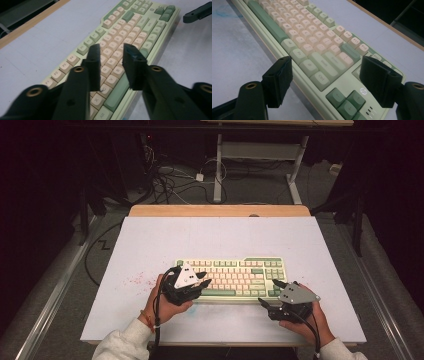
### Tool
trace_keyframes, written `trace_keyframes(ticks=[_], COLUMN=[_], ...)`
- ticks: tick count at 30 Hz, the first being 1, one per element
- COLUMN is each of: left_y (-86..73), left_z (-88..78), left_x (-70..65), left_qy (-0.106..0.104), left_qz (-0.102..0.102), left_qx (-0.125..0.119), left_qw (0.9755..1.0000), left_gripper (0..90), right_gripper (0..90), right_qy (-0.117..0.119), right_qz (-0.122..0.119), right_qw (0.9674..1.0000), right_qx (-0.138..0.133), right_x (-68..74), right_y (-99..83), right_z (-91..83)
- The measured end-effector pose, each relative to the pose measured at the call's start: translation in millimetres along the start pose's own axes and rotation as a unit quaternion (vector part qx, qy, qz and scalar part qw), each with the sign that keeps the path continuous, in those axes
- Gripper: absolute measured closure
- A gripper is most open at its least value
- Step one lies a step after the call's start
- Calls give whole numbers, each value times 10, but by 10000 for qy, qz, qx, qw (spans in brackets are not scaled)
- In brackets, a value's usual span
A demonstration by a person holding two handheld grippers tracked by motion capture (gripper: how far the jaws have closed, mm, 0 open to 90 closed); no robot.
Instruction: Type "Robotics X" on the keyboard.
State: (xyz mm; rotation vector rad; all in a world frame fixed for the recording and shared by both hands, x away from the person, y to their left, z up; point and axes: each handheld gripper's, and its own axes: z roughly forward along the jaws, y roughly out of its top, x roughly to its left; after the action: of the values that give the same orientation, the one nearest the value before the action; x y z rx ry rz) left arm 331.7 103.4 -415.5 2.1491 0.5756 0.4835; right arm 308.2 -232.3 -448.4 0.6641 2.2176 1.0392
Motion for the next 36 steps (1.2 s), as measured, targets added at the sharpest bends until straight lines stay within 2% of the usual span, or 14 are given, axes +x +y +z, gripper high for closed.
trace_keyframes(ticks=[8, 10, 19, 29, 36], left_y=[24, 28, 24, -62, -107], left_z=[76, 114, 262, 361, 386], left_x=[-50, -60, -126, -112, -51], left_qy=[-255, -323, -488, -390, -378], left_qz=[160, 115, 311, 470, 364], left_qx=[153, 176, 477, 792, 866], left_qw=[9994, 9993, 9972, 9950, 9949], left_gripper=[847, 864, 872, 866, 865], right_gripper=[271, 271, 271, 271, 271], right_qy=[21, 21, 23, 42, 14], right_qz=[23, 10, 17, -4, 11], right_qw=[10000, 10000, 10000, 10000, 10000], right_qx=[-22, -23, -11, 8, 17], right_x=[6, 7, 9, 12, -2], right_y=[7, 7, 6, 6, -1], right_z=[-2, 0, 4, 8, 4])
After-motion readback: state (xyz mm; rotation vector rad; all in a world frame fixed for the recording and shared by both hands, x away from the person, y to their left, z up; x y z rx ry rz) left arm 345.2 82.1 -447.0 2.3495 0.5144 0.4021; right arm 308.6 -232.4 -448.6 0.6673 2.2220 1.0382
